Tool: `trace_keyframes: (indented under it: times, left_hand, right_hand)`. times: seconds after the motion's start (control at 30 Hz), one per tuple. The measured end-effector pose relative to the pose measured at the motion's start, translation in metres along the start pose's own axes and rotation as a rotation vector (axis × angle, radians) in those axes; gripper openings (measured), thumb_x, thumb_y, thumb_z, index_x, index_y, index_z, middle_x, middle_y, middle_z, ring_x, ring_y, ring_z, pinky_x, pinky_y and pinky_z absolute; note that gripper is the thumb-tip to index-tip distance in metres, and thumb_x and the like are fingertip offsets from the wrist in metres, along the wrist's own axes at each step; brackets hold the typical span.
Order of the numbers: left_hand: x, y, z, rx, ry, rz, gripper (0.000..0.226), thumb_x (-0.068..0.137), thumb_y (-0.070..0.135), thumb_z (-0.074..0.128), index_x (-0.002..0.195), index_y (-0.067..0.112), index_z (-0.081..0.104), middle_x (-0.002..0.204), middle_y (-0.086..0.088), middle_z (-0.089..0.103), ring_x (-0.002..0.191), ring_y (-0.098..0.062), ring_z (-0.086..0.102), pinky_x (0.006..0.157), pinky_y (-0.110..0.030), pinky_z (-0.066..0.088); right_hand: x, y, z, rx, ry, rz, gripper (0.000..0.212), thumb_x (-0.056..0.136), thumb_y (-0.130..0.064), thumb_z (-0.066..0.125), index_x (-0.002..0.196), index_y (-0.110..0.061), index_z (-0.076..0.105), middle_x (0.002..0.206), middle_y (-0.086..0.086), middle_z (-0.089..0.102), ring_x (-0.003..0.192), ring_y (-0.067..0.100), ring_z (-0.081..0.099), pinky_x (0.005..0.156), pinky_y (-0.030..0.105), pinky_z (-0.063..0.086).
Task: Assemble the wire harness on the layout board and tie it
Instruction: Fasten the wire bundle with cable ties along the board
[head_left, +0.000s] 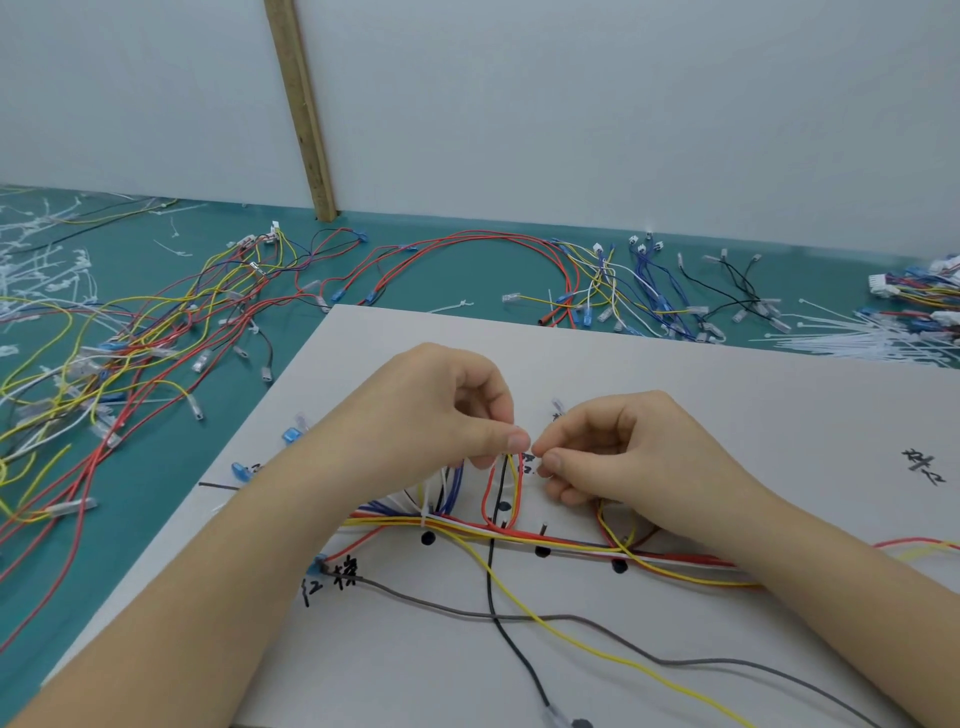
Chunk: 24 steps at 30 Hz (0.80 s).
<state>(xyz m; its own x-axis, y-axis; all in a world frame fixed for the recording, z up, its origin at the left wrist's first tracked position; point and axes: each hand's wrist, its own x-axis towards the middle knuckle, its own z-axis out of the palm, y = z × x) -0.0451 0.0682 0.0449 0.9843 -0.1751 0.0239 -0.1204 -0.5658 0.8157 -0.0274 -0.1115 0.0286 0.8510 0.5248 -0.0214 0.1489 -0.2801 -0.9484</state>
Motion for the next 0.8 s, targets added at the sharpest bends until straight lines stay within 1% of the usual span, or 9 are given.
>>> trace_keyframes:
  times: [0.1, 0.17, 0.23, 0.33, 0.4, 0.47, 0.53, 0.67, 0.8]
  left_hand:
    - [0.0005, -0.0015, -0.0011, -0.005, -0.04, 0.008, 0.018, 0.068, 0.013, 0.077, 0.063, 0.023, 0.063, 0.055, 0.007, 0.065, 0.05, -0.002, 0.057, 0.054, -0.016, 0.048]
    - [0.0, -0.0013, -0.0016, 0.042, -0.056, 0.021, 0.021, 0.071, 0.008, 0.075, 0.064, 0.025, 0.065, 0.058, 0.009, 0.066, 0.054, -0.001, 0.059, 0.06, -0.017, 0.05]
    - [-0.0005, -0.0004, -0.0005, 0.101, -0.058, 0.04, 0.021, 0.074, 0.008, 0.073, 0.065, 0.027, 0.066, 0.062, 0.008, 0.068, 0.056, 0.001, 0.059, 0.063, -0.017, 0.049]
    - [-0.0014, 0.0003, 0.0024, 0.163, -0.036, 0.056, 0.021, 0.075, 0.011, 0.07, 0.067, 0.03, 0.065, 0.066, 0.007, 0.067, 0.056, 0.001, 0.057, 0.063, -0.018, 0.047]
    - [-0.0023, 0.0001, 0.0033, 0.198, -0.022, 0.062, 0.02, 0.076, 0.013, 0.067, 0.069, 0.031, 0.062, 0.065, 0.009, 0.065, 0.052, 0.002, 0.053, 0.059, -0.017, 0.045]
    - [-0.0033, -0.0001, 0.0039, 0.213, -0.014, 0.073, 0.021, 0.076, 0.012, 0.065, 0.07, 0.032, 0.06, 0.063, 0.01, 0.063, 0.051, 0.002, 0.051, 0.054, -0.012, 0.041]
    - [-0.0037, 0.0001, 0.0043, 0.223, 0.005, 0.088, 0.021, 0.076, 0.013, 0.063, 0.07, 0.032, 0.059, 0.064, 0.01, 0.063, 0.051, 0.001, 0.051, 0.052, -0.009, 0.039]
    - [-0.0032, 0.0006, 0.0043, 0.256, 0.028, 0.106, 0.02, 0.077, 0.016, 0.063, 0.068, 0.034, 0.061, 0.066, 0.009, 0.065, 0.056, 0.003, 0.053, 0.055, -0.011, 0.041]
    - [-0.0038, 0.0023, 0.0046, 0.308, 0.015, 0.135, 0.025, 0.076, 0.014, 0.062, 0.065, 0.036, 0.062, 0.06, 0.015, 0.063, 0.057, 0.008, 0.053, 0.058, -0.006, 0.04]
  right_hand:
    - [0.0009, 0.0001, 0.0001, 0.074, -0.023, 0.013, 0.025, 0.079, 0.007, 0.064, 0.07, -0.015, 0.07, 0.059, 0.002, 0.069, 0.055, 0.007, 0.065, 0.056, 0.015, 0.053]
    - [0.001, 0.0011, -0.0005, 0.099, -0.032, 0.02, 0.023, 0.078, 0.008, 0.064, 0.072, -0.013, 0.07, 0.06, 0.0, 0.069, 0.056, 0.006, 0.065, 0.058, 0.014, 0.053]
    - [0.0008, 0.002, -0.0008, 0.132, -0.033, 0.027, 0.023, 0.079, 0.009, 0.063, 0.074, -0.012, 0.07, 0.061, 0.0, 0.068, 0.058, 0.007, 0.065, 0.058, 0.015, 0.053]
    - [0.0014, 0.0027, -0.0003, 0.176, -0.024, 0.03, 0.023, 0.08, 0.009, 0.061, 0.076, -0.011, 0.071, 0.061, 0.001, 0.068, 0.059, 0.006, 0.064, 0.058, 0.014, 0.053]
    - [0.0021, 0.0034, 0.0001, 0.205, 0.01, 0.036, 0.025, 0.08, 0.008, 0.061, 0.074, -0.014, 0.072, 0.063, 0.002, 0.069, 0.061, 0.007, 0.065, 0.059, 0.015, 0.054]
    - [0.0022, 0.0039, 0.0004, 0.222, 0.036, 0.042, 0.027, 0.08, 0.007, 0.063, 0.071, -0.016, 0.073, 0.067, 0.004, 0.07, 0.063, 0.008, 0.065, 0.061, 0.016, 0.055]
    - [0.0019, 0.0039, 0.0005, 0.242, 0.02, 0.049, 0.026, 0.08, 0.007, 0.063, 0.071, -0.016, 0.072, 0.068, 0.004, 0.071, 0.062, 0.008, 0.066, 0.058, 0.015, 0.054]
    - [0.0026, 0.0051, -0.0004, 0.272, 0.014, 0.053, 0.019, 0.079, 0.007, 0.063, 0.08, -0.012, 0.064, 0.069, 0.006, 0.071, 0.065, 0.009, 0.067, 0.059, 0.016, 0.055]
    - [0.0028, 0.0055, -0.0011, 0.309, 0.014, 0.057, 0.017, 0.079, 0.007, 0.063, 0.079, -0.01, 0.062, 0.067, 0.004, 0.071, 0.064, 0.008, 0.068, 0.057, 0.014, 0.053]
